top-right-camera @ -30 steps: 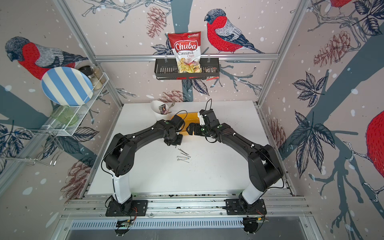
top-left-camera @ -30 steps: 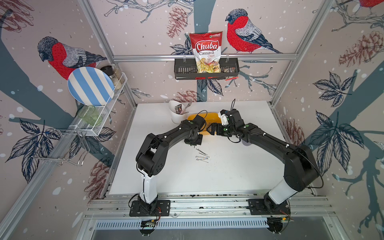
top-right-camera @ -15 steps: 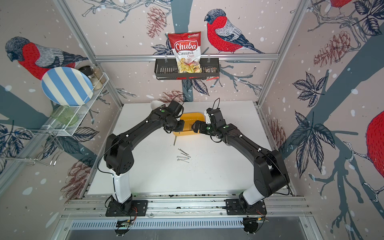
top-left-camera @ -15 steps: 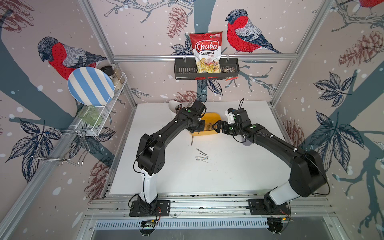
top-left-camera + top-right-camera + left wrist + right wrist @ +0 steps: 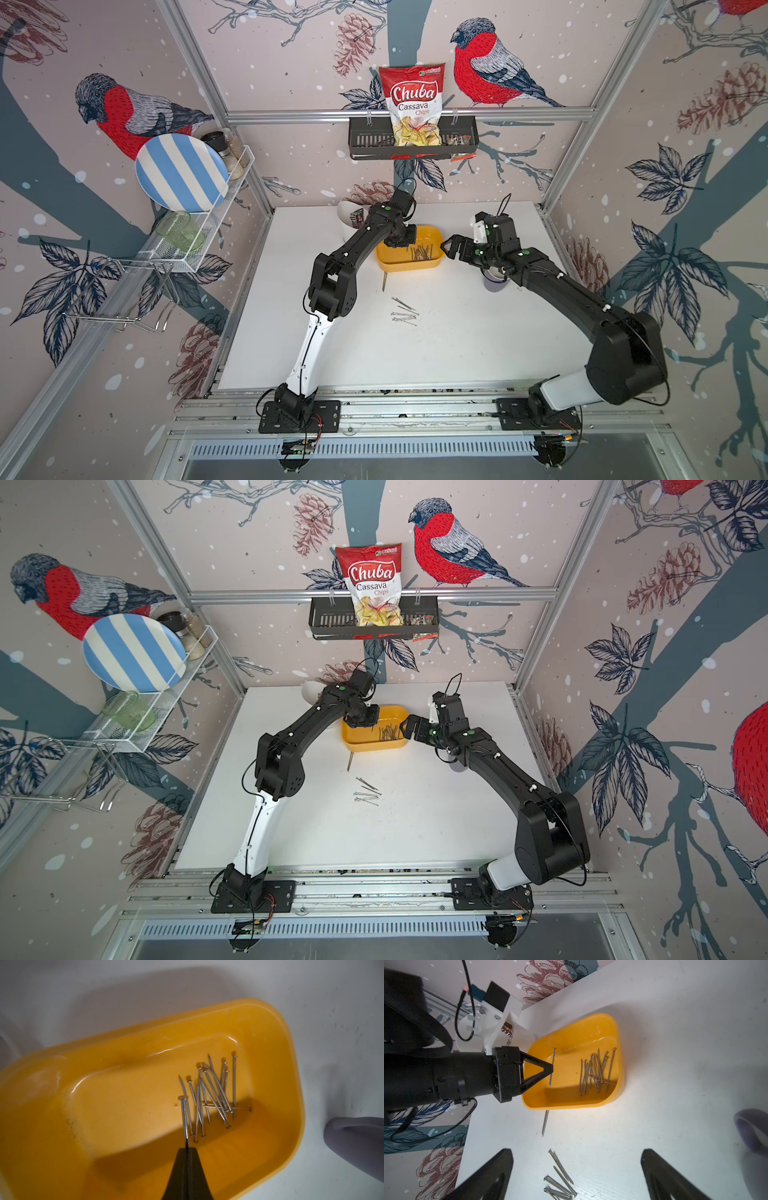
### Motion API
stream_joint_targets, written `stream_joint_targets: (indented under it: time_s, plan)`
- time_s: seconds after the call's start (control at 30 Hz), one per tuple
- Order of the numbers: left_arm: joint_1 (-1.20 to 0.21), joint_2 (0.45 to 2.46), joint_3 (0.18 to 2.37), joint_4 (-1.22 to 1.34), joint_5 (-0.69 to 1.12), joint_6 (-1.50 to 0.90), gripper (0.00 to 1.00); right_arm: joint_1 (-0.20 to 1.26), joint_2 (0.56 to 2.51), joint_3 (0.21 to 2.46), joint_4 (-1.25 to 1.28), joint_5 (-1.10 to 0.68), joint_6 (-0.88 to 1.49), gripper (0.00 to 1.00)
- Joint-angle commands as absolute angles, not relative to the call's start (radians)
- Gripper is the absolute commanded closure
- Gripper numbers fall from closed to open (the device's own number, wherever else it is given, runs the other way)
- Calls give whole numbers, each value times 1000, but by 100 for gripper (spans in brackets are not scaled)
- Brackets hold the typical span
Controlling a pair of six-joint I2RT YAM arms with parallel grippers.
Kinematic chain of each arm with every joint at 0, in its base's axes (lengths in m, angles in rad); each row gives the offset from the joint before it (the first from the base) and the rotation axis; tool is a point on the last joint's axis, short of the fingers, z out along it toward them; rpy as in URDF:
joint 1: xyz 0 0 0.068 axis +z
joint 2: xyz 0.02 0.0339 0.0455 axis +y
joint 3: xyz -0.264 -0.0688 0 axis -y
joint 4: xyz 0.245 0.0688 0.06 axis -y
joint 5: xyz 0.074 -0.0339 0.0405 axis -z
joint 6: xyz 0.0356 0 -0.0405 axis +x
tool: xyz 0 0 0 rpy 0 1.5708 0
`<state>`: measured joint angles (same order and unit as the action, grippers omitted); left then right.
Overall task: Put the nails on the desktop into the storage box
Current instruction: Place the nail in the storage box.
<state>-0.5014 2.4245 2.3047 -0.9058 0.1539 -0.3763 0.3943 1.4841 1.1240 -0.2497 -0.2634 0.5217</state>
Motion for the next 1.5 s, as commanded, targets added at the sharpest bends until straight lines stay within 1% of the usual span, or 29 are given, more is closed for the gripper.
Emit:
stream_joint_targets:
  time_s: [0.0, 0.3, 0.57, 0.83, 0.9, 1.1, 1.3, 1.47]
  plan:
    - [-498, 2447, 2308, -881, 199, -407, 100, 377, 1493, 1132, -270, -276, 499, 0]
    - [-497, 2473, 2247, -816, 233, -458, 100, 348, 1532, 1157, -287, -313, 469, 0]
    - [-497, 2482, 2180, -774, 247, -479, 100, 341, 1529, 1147, -285, -321, 459, 0]
    - [-497, 2501, 2174, -768, 271, -488, 100, 341, 1520, 1144, -282, -316, 466, 0]
    - [-497, 2495, 2171, -768, 274, -486, 93, 344, 1519, 1143, -279, -316, 473, 0]
    - [-496, 2424, 2113, -734, 286, -479, 80, 361, 1526, 1146, -258, -315, 493, 0]
    - [-497, 2250, 1963, -640, 282, -465, 73, 412, 1549, 1158, -226, -310, 515, 0]
    - [-497, 2090, 1833, -612, 235, -444, 68, 476, 1582, 1193, -209, -295, 520, 0]
